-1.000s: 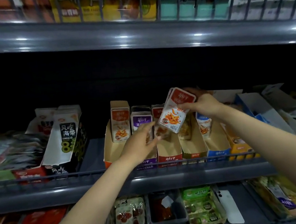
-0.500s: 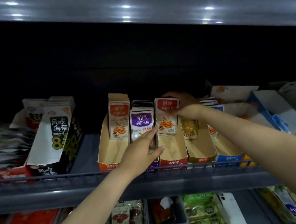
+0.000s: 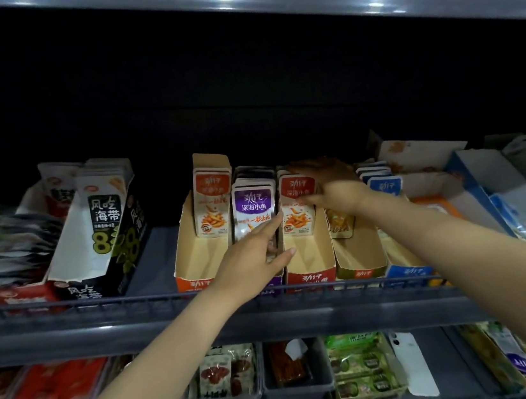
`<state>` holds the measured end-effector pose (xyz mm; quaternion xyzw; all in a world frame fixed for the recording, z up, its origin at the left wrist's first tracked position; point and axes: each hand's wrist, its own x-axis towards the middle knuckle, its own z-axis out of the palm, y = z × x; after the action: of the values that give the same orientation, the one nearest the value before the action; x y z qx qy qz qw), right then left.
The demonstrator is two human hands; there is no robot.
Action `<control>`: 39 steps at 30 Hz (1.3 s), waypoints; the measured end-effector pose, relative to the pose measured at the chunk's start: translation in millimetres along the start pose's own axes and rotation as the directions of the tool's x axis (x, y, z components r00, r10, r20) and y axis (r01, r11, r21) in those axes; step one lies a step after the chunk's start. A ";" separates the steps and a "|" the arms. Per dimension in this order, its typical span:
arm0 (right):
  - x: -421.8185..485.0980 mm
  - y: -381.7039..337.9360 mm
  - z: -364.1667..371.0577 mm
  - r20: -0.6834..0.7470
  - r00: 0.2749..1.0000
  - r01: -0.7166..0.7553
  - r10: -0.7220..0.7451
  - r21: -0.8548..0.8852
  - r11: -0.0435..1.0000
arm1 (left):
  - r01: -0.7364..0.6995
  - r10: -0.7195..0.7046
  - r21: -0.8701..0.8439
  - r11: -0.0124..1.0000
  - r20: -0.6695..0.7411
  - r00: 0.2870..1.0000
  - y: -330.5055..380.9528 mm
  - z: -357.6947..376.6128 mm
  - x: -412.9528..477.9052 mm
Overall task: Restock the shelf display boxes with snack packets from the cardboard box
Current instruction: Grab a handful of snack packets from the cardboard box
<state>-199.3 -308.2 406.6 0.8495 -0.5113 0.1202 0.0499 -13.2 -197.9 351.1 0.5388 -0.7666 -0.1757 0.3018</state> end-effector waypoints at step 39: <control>-289.3 -57.2 81.1 0.260 0.965 -0.079 0.008 0.264 0.961 | -0.076 0.006 0.318 0.945 0.214 0.977 -32.9 75.8 -183.7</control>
<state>-266.2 -50.2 256.7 0.8451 -0.5107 0.0793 -0.1366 4.6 -42.7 224.1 0.5434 -0.8237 -0.0968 0.1298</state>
